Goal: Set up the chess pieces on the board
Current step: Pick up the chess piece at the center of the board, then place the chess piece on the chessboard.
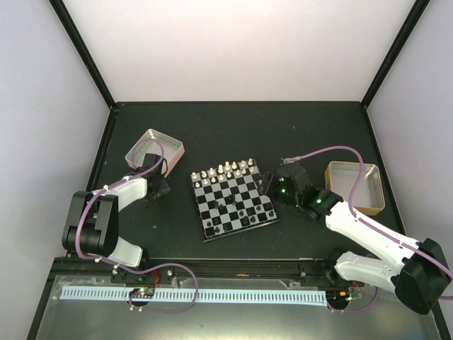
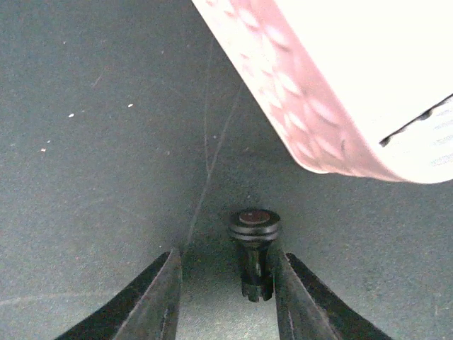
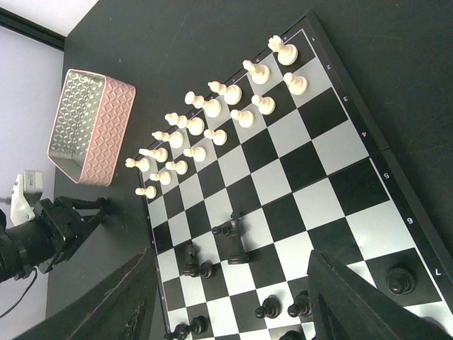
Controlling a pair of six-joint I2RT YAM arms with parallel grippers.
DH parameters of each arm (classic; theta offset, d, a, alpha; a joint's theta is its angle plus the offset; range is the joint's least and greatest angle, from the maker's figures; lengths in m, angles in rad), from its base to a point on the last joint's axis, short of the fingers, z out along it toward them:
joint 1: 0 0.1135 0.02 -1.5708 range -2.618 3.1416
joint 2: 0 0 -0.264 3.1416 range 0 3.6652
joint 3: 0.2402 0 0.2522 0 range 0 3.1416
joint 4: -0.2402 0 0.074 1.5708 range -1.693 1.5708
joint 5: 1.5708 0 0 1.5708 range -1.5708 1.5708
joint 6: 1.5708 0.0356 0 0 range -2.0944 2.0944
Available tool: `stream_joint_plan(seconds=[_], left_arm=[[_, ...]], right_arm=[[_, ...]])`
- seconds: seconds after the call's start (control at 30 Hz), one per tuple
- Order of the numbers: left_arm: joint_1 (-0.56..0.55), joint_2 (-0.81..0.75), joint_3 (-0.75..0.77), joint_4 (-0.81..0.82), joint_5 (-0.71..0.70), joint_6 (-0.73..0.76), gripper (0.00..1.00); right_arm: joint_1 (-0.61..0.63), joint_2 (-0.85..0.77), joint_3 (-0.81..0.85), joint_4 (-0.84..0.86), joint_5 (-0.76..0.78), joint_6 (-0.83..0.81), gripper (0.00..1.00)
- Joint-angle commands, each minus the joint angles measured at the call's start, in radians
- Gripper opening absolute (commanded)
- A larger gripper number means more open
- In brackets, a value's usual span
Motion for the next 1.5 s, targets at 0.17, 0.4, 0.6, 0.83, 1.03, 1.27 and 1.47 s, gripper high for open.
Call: stream_joint_plan(seconds=[0.17, 0.4, 0.6, 0.83, 1.03, 1.27, 1.47], left_arm=[[0.025, 0.027, 0.065, 0.046, 0.015, 0.004, 0.37], [0.041, 0.087, 0.085, 0.073, 0.052, 0.027, 0.36], [0.044, 0.094, 0.079, 0.073, 0.055, 0.015, 0.23], [0.045, 0.045, 0.043, 0.064, 0.071, 0.009, 0.16], [0.044, -0.049, -0.026, 0.069, 0.169, 0.001, 0.15], [0.043, -0.290, -0.097, 0.039, 0.425, -0.078, 0.16], [0.042, -0.453, -0.080, -0.027, 0.629, -0.173, 0.17]], right_arm=[[-0.006, 0.006, 0.020, 0.012, 0.007, -0.018, 0.59], [-0.006, 0.004, 0.015, 0.010, 0.007, -0.017, 0.59], [-0.006, 0.005, 0.015, 0.012, 0.005, -0.014, 0.59], [-0.006, 0.007, 0.014, 0.015, 0.001, -0.017, 0.59], [-0.006, 0.046, 0.040, 0.050, -0.087, -0.110, 0.58], [0.069, 0.136, 0.094, 0.156, -0.204, -0.246, 0.59], [0.211, 0.271, 0.206, 0.242, -0.236, -0.345, 0.64]])
